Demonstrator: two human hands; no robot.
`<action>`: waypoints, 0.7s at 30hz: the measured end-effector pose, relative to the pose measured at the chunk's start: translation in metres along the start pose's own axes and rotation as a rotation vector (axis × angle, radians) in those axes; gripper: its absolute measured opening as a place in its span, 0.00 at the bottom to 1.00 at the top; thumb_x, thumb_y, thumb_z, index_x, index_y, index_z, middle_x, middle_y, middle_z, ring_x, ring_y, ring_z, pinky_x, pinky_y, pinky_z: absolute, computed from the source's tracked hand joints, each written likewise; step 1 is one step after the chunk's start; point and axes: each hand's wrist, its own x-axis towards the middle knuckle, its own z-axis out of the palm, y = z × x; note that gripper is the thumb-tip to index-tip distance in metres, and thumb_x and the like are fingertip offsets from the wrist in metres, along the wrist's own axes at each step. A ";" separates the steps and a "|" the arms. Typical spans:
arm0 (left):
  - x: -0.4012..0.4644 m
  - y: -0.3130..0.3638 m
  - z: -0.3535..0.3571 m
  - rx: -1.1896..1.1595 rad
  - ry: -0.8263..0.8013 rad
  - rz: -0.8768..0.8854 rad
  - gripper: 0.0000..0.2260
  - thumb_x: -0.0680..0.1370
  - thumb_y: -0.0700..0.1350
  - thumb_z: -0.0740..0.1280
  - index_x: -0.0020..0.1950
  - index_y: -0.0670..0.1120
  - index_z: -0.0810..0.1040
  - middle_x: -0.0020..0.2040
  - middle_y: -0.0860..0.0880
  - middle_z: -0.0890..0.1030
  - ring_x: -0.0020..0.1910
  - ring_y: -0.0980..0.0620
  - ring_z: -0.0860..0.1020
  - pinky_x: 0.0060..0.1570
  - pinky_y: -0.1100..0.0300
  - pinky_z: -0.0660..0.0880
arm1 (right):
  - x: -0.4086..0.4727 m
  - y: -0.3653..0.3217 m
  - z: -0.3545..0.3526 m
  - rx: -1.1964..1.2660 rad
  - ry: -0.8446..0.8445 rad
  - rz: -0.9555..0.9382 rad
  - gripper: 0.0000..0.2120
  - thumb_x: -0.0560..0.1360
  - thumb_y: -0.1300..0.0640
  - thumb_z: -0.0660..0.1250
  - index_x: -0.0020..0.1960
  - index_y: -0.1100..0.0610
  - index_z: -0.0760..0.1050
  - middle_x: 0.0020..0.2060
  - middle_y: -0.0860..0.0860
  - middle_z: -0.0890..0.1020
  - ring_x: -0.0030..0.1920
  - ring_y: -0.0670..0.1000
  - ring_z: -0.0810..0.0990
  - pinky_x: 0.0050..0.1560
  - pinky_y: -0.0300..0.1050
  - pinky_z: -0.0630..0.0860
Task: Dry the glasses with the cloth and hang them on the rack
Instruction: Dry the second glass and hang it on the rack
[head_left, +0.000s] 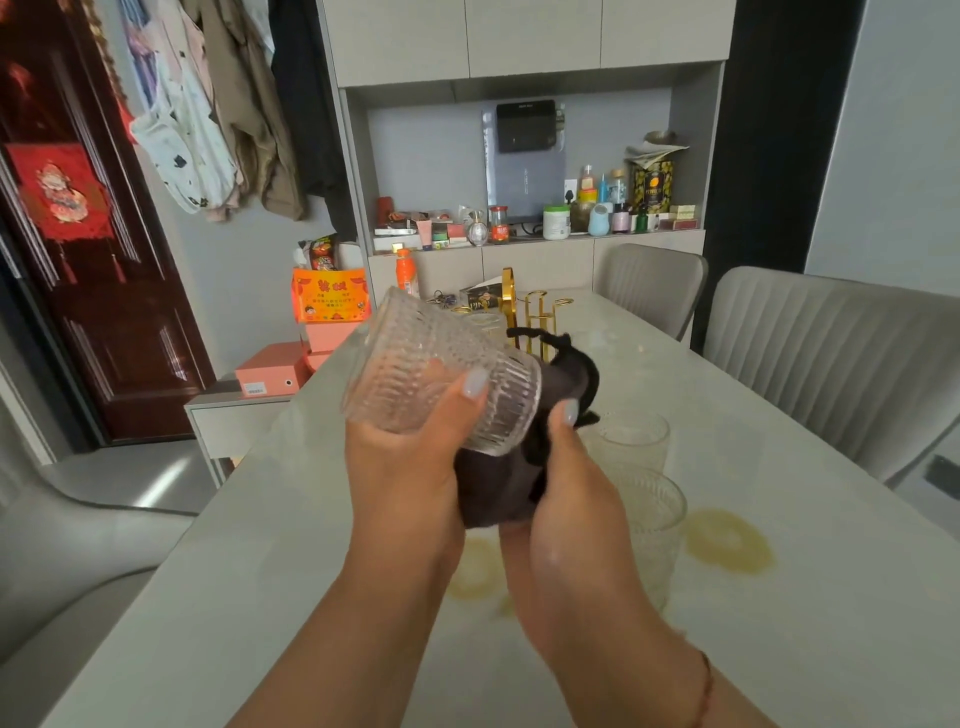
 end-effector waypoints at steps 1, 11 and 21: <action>0.003 0.002 -0.002 0.024 0.016 0.016 0.24 0.63 0.49 0.76 0.56 0.42 0.80 0.50 0.41 0.85 0.50 0.41 0.84 0.49 0.47 0.81 | -0.006 0.002 0.000 0.026 -0.022 0.009 0.23 0.73 0.43 0.58 0.61 0.53 0.78 0.53 0.47 0.85 0.56 0.46 0.82 0.60 0.46 0.74; -0.003 0.003 -0.001 0.170 -0.115 0.059 0.37 0.58 0.47 0.77 0.65 0.37 0.74 0.53 0.44 0.85 0.52 0.47 0.84 0.48 0.56 0.82 | 0.006 -0.022 -0.004 0.213 -0.068 0.125 0.24 0.80 0.45 0.53 0.60 0.58 0.78 0.55 0.56 0.84 0.53 0.55 0.83 0.58 0.53 0.74; 0.006 0.006 -0.007 0.242 -0.092 0.042 0.42 0.56 0.50 0.79 0.68 0.44 0.71 0.59 0.44 0.81 0.58 0.48 0.82 0.53 0.57 0.81 | -0.017 -0.015 -0.013 0.079 -0.053 -0.091 0.25 0.68 0.46 0.60 0.63 0.49 0.76 0.56 0.49 0.84 0.61 0.53 0.80 0.63 0.57 0.72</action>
